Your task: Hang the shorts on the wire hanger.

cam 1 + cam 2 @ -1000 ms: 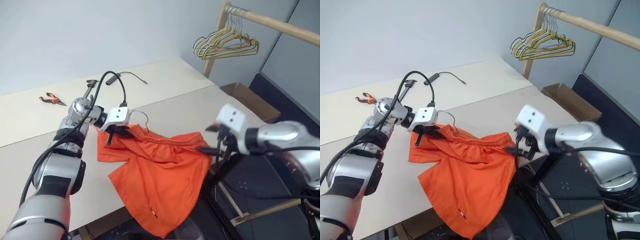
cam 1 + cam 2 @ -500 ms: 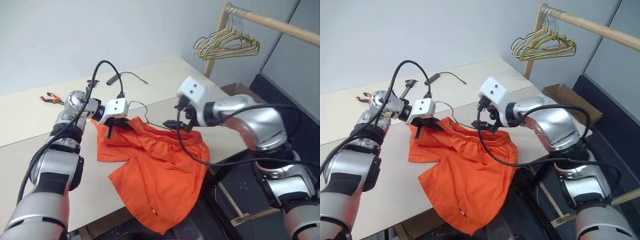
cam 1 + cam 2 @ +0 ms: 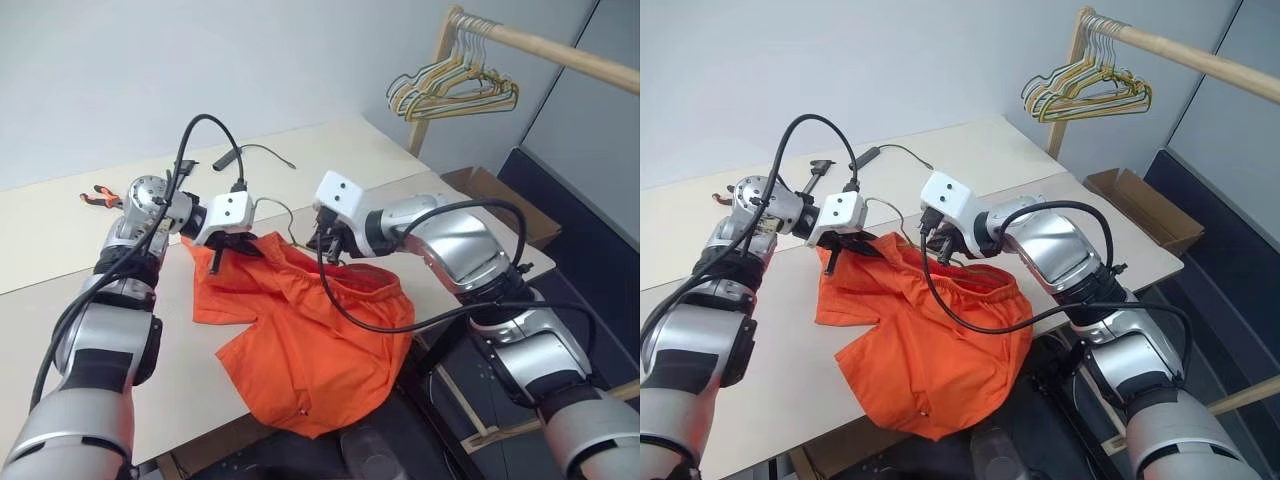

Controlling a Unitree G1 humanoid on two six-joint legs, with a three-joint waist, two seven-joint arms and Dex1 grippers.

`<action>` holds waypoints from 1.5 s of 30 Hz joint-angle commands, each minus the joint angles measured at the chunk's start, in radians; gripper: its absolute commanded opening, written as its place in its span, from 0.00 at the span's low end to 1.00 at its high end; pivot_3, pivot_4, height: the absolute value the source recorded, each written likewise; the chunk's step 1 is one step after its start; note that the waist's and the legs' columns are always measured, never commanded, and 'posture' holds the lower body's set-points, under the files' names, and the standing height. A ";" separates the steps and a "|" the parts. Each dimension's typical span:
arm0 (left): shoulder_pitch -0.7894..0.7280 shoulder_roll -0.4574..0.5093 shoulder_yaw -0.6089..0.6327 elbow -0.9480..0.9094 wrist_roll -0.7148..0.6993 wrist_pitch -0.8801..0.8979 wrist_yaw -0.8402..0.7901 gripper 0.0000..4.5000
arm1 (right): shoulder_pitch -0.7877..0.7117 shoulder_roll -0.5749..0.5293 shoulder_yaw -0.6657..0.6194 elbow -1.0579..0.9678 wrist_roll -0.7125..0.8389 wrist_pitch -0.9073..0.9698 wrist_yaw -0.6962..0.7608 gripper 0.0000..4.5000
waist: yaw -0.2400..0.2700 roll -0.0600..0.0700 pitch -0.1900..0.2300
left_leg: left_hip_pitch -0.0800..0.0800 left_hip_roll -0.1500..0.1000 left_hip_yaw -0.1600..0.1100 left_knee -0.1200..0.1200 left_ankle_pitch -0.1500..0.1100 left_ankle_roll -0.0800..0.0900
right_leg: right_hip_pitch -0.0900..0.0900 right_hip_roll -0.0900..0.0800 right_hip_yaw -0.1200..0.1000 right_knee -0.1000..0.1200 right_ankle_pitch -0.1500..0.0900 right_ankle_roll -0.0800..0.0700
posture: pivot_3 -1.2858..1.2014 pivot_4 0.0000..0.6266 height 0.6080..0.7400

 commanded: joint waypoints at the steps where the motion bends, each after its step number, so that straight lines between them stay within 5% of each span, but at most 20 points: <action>1: 0.005 0.021 0.026 -0.045 -0.023 0.009 0.005 0.00 | -0.022 -0.025 -0.074 -0.013 -0.033 -0.058 -0.019 0.01 | 0.002 0.000 0.000 | 0.000 0.000 0.000 0.000 0.000 0.000 | 0.000 0.000 0.000 0.000 0.000 0.000 | 0.41 0.01 1.00; 9: 0.014 0.031 0.019 -0.058 -0.018 0.022 0.006 0.00 | 0.027 -0.092 -0.245 -0.180 0.090 0.033 0.036 0.61 | 0.012 0.000 0.000 | 0.000 0.000 0.000 0.000 0.000 0.000 | 0.000 0.000 0.000 0.000 0.000 0.000 | 0.41 0.02 1.00; 22: -0.004 0.025 0.016 -0.049 -0.013 0.024 0.010 0.00 | 0.047 0.027 -0.038 -0.088 -0.015 -0.013 -0.007 0.61 | 0.016 0.000 0.000 | 0.000 0.000 0.000 0.000 0.000 0.000 | 0.000 0.000 0.000 0.000 0.000 0.000 | 0.41 0.02 1.00; 25: -0.002 0.027 0.017 -0.054 -0.015 0.025 0.011 0.00 | 0.044 0.052 -0.021 -0.049 -0.046 -0.022 -0.025 0.47 | 0.018 0.000 0.000 | 0.000 -0.001 0.000 0.000 0.000 0.000 | 0.000 0.000 0.000 0.000 0.000 0.000 | 0.41 0.02 1.00; 31: 0.004 0.032 0.020 -0.061 -0.019 0.027 0.008 0.00 | 0.054 0.053 -0.048 -0.060 -0.037 -0.039 -0.012 0.03 | 0.018 0.000 0.000 | 0.000 -0.001 0.000 0.000 0.000 0.000 | 0.000 0.000 0.000 0.000 0.000 0.000 | 0.41 0.02 1.00; 39: 0.012 0.030 0.032 -0.089 -0.041 0.044 0.003 0.00 | 0.069 0.035 -0.047 -0.072 -0.034 -0.077 0.017 0.01 | 0.020 0.000 -0.001 | 0.000 -0.001 0.000 0.000 0.000 0.000 | 0.000 0.000 0.000 0.000 0.000 0.000 | 0.41 0.02 1.00; 45: 0.034 0.051 0.069 -0.159 -0.101 0.102 -0.030 0.36 | 0.080 0.009 -0.078 -0.053 -0.022 -0.149 0.056 0.00 | 0.020 0.000 -0.001 | 0.000 -0.001 0.000 0.000 0.000 0.000 | 0.000 0.000 0.000 0.000 0.000 0.000 | 0.42 0.01 1.00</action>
